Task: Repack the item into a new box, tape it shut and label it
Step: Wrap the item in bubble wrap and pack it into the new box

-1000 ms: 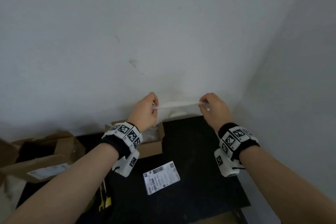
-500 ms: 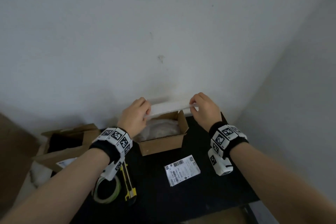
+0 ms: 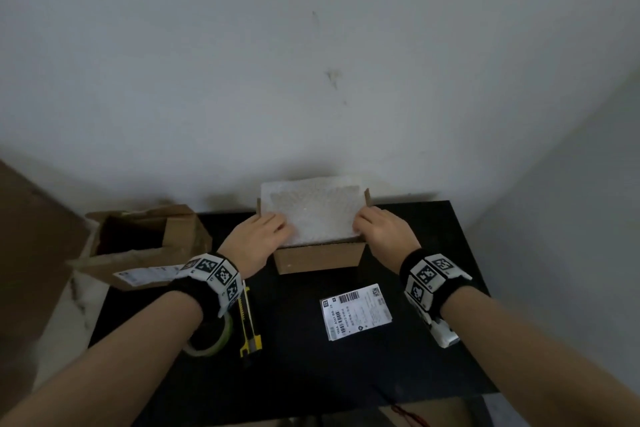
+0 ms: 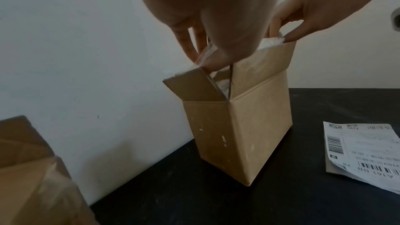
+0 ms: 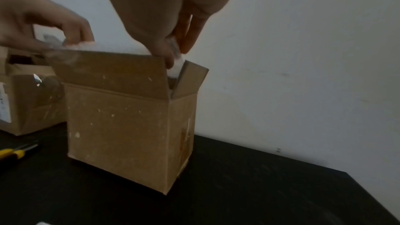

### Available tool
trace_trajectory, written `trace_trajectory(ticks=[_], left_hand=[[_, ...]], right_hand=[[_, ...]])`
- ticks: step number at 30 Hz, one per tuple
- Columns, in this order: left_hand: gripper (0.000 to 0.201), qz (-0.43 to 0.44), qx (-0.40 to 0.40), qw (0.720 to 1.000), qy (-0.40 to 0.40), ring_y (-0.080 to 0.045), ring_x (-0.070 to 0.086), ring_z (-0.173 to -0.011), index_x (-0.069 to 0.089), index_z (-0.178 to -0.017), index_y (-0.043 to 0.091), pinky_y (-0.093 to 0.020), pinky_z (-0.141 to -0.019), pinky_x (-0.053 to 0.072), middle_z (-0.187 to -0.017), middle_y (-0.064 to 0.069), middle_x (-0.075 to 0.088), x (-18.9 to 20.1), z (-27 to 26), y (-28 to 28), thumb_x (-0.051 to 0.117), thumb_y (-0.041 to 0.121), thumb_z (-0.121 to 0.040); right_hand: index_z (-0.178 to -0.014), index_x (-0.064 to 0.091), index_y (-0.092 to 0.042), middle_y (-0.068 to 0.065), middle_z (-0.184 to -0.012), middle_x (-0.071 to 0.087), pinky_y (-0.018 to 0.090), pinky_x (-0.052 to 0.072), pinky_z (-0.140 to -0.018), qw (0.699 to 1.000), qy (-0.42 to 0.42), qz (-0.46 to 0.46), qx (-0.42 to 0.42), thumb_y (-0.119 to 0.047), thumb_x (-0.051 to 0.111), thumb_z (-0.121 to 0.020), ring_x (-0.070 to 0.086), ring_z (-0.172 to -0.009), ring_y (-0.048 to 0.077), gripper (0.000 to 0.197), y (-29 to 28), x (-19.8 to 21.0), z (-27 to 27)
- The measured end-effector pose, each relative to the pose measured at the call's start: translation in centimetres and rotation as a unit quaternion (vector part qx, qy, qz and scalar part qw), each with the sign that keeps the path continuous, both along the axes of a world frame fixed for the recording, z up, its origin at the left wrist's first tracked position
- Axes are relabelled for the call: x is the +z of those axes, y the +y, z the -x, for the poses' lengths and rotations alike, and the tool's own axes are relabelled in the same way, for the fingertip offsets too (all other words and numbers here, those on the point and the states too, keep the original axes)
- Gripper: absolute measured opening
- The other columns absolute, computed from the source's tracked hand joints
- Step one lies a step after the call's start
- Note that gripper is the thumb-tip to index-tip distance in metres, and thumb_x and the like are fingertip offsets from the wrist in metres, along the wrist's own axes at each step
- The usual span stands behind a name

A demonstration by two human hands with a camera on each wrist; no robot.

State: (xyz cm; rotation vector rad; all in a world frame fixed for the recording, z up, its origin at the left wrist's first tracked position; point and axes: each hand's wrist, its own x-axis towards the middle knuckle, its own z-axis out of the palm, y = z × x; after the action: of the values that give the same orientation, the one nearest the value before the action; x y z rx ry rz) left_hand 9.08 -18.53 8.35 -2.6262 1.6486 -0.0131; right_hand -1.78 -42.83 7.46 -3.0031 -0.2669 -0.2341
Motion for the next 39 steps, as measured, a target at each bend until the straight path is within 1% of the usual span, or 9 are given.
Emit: trace_trajectory(ticks=[2, 7, 13, 17, 21, 26, 31, 34, 39], left_hand=[[0.056, -0.007, 0.011, 0.998, 0.056, -0.023, 0.060, -0.098, 0.063, -0.103, 0.014, -0.030, -0.080, 0.049, -0.107, -0.004, 0.061, -0.3, 0.0, 0.2, 0.072, -0.009, -0.053], [0.047, -0.007, 0.062, 0.989, 0.130, -0.021, 0.050, -0.118, 0.053, -0.127, 0.015, -0.031, -0.099, 0.040, -0.128, -0.001, 0.053, -0.6, 0.6, 0.8, 0.049, 0.002, -0.082], [0.054, 0.037, 0.064, 0.992, 0.102, -0.017, 0.059, -0.095, 0.064, -0.109, 0.021, -0.032, -0.083, 0.046, -0.104, 0.002, 0.062, -1.6, 1.3, 0.4, 0.018, 0.044, -0.093], [0.056, 0.010, 0.051, 0.998, 0.036, -0.013, 0.055, -0.089, 0.069, -0.090, 0.025, -0.030, -0.084, 0.038, -0.093, 0.006, 0.058, -2.1, 2.0, -0.2, 0.017, 0.045, -0.094], [0.063, 0.013, 0.063, 0.996, 0.062, -0.012, 0.061, -0.086, 0.070, -0.092, 0.022, -0.029, -0.086, 0.043, -0.092, 0.006, 0.066, -2.6, 2.6, -0.9, 0.012, 0.046, -0.094], [0.065, 0.021, 0.118, 0.987, 0.111, -0.009, 0.058, -0.065, 0.059, -0.084, 0.021, -0.029, -0.065, 0.051, -0.074, 0.007, 0.061, -2.9, 3.0, -0.8, 0.005, 0.056, -0.089], [0.061, -0.004, 0.124, 0.980, 0.157, -0.008, 0.056, -0.102, 0.064, -0.100, 0.023, -0.027, -0.103, 0.033, -0.100, 0.006, 0.066, -3.8, 2.9, -0.6, 0.011, 0.052, -0.094], [0.056, 0.022, 0.126, 0.976, 0.177, -0.011, 0.053, -0.102, 0.067, -0.104, 0.018, -0.029, -0.103, 0.034, -0.108, 0.004, 0.060, -4.1, 2.9, -0.4, 0.018, 0.046, -0.097], [0.025, 0.155, 0.113, 0.974, 0.124, -0.010, 0.050, -0.084, 0.063, -0.101, 0.013, -0.026, -0.075, 0.048, -0.104, 0.001, 0.050, -2.3, 3.1, -0.8, 0.045, 0.028, -0.091]], right_hand=[[-0.080, 0.066, -0.006, 0.010, -0.084, 0.065, 0.033, 0.055, -0.058, 1.000, 0.021, -0.015, 0.005, 0.009, 0.079, -0.055, 0.063, -0.070, 0.026, 0.032, 0.2, 0.3, -0.1], [-0.113, 0.063, -0.011, 0.002, -0.120, 0.057, 0.033, 0.045, -0.095, 0.990, 0.143, -0.008, -0.007, 0.001, 0.054, -0.084, 0.053, -0.110, 0.021, 0.032, 0.0, 0.5, 0.0], [-0.096, 0.067, -0.007, 0.007, -0.098, 0.064, 0.035, 0.051, -0.078, 0.998, 0.034, -0.046, 0.018, -0.006, 0.060, -0.077, 0.062, -0.088, 0.024, 0.020, 1.0, -0.3, 1.0], [-0.101, 0.065, -0.010, 0.002, -0.100, 0.062, 0.032, 0.051, -0.078, 0.996, 0.074, -0.050, 0.013, -0.023, 0.044, -0.094, 0.060, -0.088, 0.018, 0.026, 1.5, -0.8, 1.0], [-0.099, 0.063, -0.015, -0.001, -0.095, 0.064, 0.031, 0.052, -0.073, 0.988, 0.144, -0.048, -0.026, -0.037, 0.024, -0.100, 0.061, -0.080, 0.015, 0.045, 2.5, -0.4, 0.9], [-0.098, 0.061, -0.017, 0.002, -0.091, 0.068, 0.032, 0.048, -0.087, 0.979, 0.196, -0.045, -0.039, -0.044, 0.015, -0.100, 0.064, -0.083, 0.018, 0.053, 3.0, -0.7, 0.8], [-0.115, 0.059, -0.021, 0.001, -0.124, 0.062, 0.035, 0.022, -0.113, 0.962, 0.253, -0.093, -0.050, -0.044, 0.013, -0.100, 0.050, -0.121, 0.015, 0.053, 3.0, -1.6, 0.9], [-0.102, 0.062, -0.017, 0.001, -0.106, 0.066, 0.036, 0.038, -0.101, 0.974, 0.189, -0.107, -0.067, -0.039, 0.023, -0.101, 0.058, -0.100, 0.016, 0.044, 3.0, -1.6, 1.4], [-0.100, 0.063, -0.009, 0.005, -0.098, 0.063, 0.029, 0.052, -0.076, 0.990, -0.040, -0.118, -0.067, -0.019, 0.048, -0.088, 0.061, -0.083, 0.017, 0.022, 2.9, -1.0, 1.7]])
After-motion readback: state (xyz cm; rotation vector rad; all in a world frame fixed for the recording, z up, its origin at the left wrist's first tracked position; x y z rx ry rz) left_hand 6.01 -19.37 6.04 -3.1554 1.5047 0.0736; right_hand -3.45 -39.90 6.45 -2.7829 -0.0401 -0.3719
